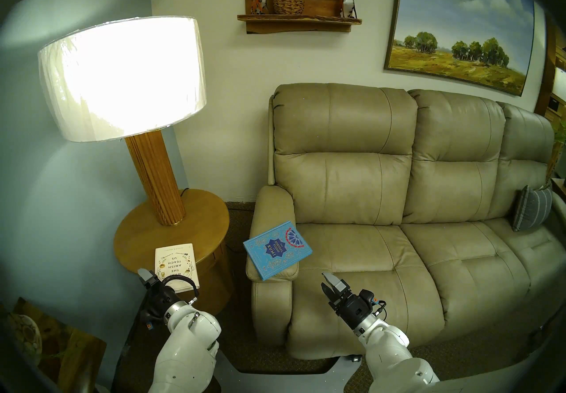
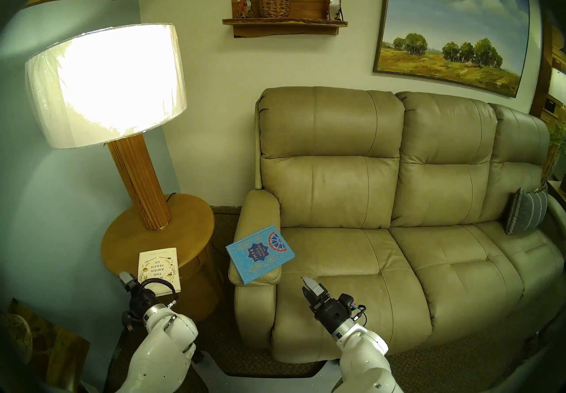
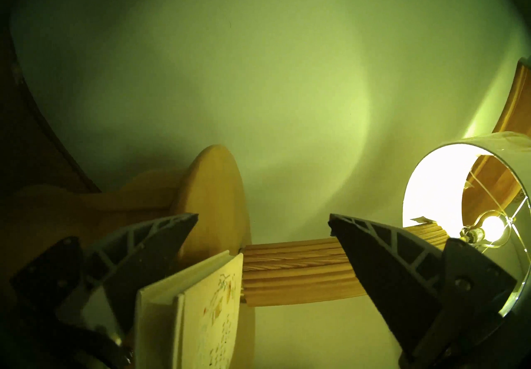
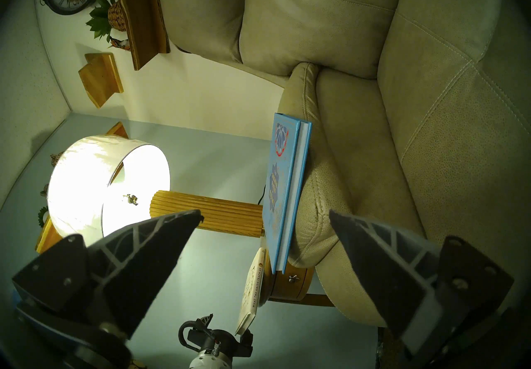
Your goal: Move books from sofa to side table
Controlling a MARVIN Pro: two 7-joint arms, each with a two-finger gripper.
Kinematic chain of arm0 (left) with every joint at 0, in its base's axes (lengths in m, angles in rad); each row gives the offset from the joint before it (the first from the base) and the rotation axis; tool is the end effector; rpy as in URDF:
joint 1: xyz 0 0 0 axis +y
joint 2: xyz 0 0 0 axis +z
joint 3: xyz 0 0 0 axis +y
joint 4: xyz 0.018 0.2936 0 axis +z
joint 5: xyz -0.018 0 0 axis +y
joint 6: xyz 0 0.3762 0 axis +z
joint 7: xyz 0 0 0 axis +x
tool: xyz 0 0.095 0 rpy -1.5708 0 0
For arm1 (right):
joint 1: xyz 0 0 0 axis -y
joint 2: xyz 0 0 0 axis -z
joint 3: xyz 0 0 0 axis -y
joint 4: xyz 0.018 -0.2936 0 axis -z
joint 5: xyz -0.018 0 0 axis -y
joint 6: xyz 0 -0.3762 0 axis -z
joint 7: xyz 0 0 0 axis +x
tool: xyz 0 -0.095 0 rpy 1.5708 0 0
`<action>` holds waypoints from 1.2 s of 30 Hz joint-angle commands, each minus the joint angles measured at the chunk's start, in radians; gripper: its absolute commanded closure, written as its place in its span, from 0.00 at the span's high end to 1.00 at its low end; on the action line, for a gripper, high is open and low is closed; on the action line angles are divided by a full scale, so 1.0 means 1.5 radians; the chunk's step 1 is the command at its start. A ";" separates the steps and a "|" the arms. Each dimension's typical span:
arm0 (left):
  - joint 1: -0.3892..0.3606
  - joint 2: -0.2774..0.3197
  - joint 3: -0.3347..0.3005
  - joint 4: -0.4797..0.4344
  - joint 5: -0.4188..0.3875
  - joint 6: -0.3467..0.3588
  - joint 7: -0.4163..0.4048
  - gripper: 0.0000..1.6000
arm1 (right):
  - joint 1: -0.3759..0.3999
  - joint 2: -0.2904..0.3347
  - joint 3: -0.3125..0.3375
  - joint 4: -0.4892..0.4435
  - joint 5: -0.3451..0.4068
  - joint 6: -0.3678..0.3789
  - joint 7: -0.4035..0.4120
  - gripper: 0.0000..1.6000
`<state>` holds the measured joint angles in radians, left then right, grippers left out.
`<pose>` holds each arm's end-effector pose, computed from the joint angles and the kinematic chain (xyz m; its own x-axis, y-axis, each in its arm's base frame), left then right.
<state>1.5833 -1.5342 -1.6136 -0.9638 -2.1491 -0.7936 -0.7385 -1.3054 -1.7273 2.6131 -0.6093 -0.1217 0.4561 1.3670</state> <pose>0.3619 0.1121 -0.5304 -0.8271 0.5486 0.1223 0.1273 -0.0291 0.9914 0.3502 -0.0362 -0.5799 0.5630 -0.8073 0.1771 0.1307 -0.1247 -0.9836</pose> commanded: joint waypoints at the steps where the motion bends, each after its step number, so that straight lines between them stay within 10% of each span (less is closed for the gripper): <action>1: -0.073 0.023 0.010 0.024 0.017 -0.006 0.006 1.00 | 0.004 -0.001 -0.001 -0.001 0.001 0.000 0.003 1.00; 11: -0.137 0.016 0.045 0.057 0.042 -0.039 0.033 1.00 | 0.004 -0.001 -0.001 -0.001 0.001 0.000 0.003 1.00; 26: 0.026 0.020 0.060 -0.074 0.046 -0.070 0.052 1.00 | 0.004 0.000 -0.001 -0.001 0.001 0.000 0.004 1.00; 36: -0.018 0.056 0.075 -0.021 0.086 -0.085 0.063 1.00 | 0.004 0.000 -0.001 -0.001 0.001 0.000 0.004 1.00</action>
<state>1.5906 -1.4950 -1.5277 -1.0080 -2.0874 -0.8845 -0.5972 -1.3055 -1.7273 2.6131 -0.6094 -0.1216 0.4560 1.3668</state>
